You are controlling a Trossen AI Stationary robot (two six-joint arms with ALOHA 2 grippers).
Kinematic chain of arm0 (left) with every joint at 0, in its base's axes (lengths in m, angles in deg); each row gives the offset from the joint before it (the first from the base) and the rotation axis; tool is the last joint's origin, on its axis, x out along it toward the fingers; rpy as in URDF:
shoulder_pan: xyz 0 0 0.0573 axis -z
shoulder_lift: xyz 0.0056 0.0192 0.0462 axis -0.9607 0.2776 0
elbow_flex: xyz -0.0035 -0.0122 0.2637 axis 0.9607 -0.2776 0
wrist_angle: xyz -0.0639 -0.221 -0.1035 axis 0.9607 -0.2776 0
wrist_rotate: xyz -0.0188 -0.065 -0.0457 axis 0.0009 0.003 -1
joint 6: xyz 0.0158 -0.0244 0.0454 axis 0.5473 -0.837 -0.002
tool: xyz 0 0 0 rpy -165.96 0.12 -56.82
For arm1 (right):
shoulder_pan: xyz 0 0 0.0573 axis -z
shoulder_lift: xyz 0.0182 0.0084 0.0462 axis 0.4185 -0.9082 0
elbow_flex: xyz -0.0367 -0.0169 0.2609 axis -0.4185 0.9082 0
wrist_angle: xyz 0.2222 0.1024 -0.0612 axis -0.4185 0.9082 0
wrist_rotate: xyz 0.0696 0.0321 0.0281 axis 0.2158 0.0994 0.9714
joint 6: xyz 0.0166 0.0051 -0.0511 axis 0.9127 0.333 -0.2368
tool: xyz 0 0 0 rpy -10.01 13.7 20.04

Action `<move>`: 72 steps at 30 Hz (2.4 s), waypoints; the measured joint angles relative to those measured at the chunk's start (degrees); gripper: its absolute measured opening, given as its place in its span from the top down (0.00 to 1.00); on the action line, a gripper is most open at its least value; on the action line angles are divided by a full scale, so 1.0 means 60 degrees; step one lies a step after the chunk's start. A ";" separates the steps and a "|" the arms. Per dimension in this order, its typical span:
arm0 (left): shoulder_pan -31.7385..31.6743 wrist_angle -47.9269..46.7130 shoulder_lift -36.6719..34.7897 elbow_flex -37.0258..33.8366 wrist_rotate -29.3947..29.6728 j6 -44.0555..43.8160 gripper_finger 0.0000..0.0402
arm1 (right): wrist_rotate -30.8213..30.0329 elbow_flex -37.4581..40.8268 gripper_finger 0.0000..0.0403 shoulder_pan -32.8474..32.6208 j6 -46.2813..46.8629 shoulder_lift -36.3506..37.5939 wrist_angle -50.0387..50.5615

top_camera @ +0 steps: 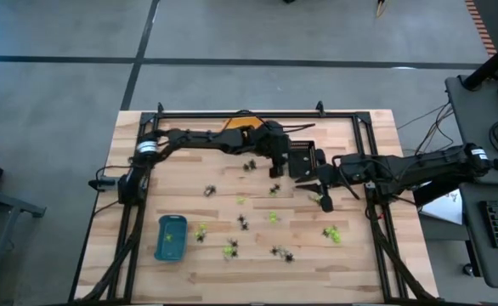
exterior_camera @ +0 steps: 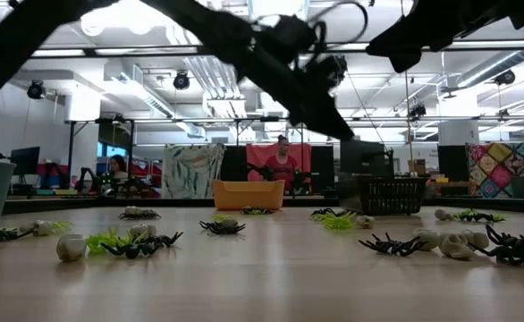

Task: Sort Halloween decoration
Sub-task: Put the green spider toy into the blue bin

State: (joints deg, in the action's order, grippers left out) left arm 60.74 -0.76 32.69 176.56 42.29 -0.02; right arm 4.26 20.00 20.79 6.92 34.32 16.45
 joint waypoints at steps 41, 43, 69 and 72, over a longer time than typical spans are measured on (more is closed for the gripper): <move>0.2371 0.3408 -1.1352 -1.1584 0.1585 -0.3165 0.73 | -0.1202 -0.4103 0.85 0.0164 0.5518 -0.5543 0.2895; 0.2371 0.3379 -1.1290 -1.1739 0.1583 -0.3166 0.73 | -0.1197 -0.4938 0.85 0.0164 0.5977 -0.6099 0.4489; 0.2363 0.3826 -1.0423 -1.1914 0.1585 -0.4040 0.73 | 0.0373 -0.7380 0.73 0.0310 -0.0500 -0.9605 0.3853; 0.2363 0.4020 -0.9930 -1.1914 0.1581 -0.4166 0.73 | 0.0373 -0.6914 0.69 0.0310 -0.0607 -0.9578 0.3150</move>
State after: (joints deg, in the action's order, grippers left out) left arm 74.92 23.36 -26.89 105.07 51.78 -25.02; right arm 6.50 -21.49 22.65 3.28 -23.15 35.34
